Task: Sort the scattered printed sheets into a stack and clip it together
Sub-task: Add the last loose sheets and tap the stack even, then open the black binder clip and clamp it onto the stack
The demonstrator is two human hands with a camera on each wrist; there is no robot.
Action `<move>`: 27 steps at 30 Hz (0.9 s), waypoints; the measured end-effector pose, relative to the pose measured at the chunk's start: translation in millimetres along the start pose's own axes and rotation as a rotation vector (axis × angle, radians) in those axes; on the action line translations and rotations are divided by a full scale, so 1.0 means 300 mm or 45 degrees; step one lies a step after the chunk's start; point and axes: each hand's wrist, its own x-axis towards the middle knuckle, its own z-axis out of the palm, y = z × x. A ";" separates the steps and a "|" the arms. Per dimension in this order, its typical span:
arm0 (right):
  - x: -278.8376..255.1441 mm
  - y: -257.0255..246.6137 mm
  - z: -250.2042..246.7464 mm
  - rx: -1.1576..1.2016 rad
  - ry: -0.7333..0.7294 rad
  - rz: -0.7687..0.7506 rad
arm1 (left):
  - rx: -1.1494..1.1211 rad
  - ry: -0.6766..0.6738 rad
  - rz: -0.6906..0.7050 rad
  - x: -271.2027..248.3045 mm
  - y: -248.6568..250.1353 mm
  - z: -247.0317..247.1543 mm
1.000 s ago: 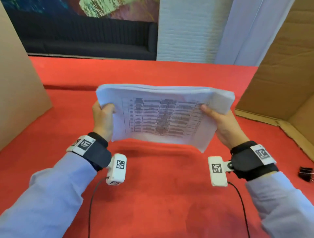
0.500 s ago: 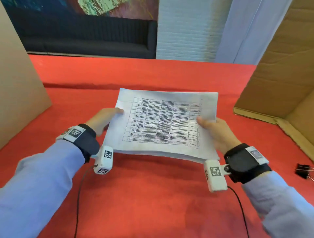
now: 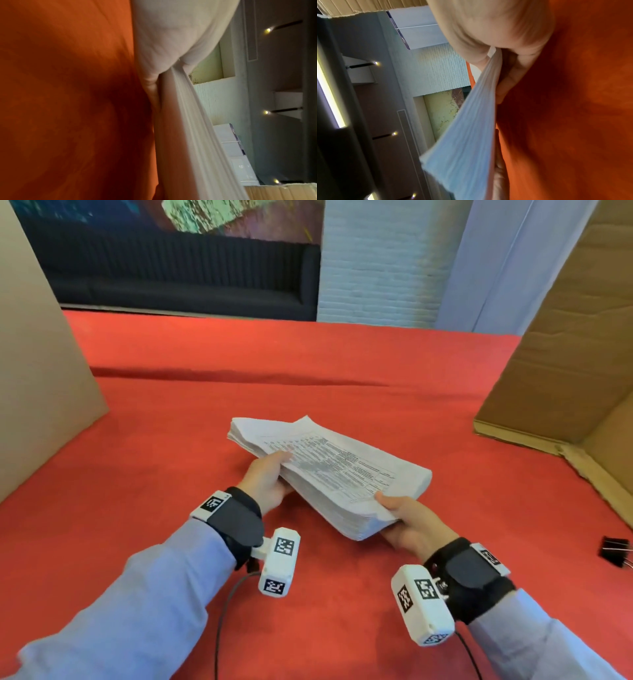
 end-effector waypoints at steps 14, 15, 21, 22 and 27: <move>-0.081 -0.064 -0.066 -0.785 -0.482 0.040 | 0.344 0.028 0.081 -0.078 -0.055 -0.144; -0.087 -0.037 -0.049 -0.773 -0.505 0.001 | 0.353 0.024 0.079 -0.081 -0.065 -0.141; -0.106 0.016 -0.057 -1.072 -0.348 -0.170 | 0.527 0.023 0.139 -0.058 -0.102 -0.143; -0.093 -0.009 -0.075 -1.127 -0.231 -0.243 | 0.529 0.030 0.114 -0.049 -0.112 -0.147; -0.075 -0.278 -0.285 -1.406 0.867 -0.609 | 0.543 -0.019 0.107 -0.024 -0.134 -0.142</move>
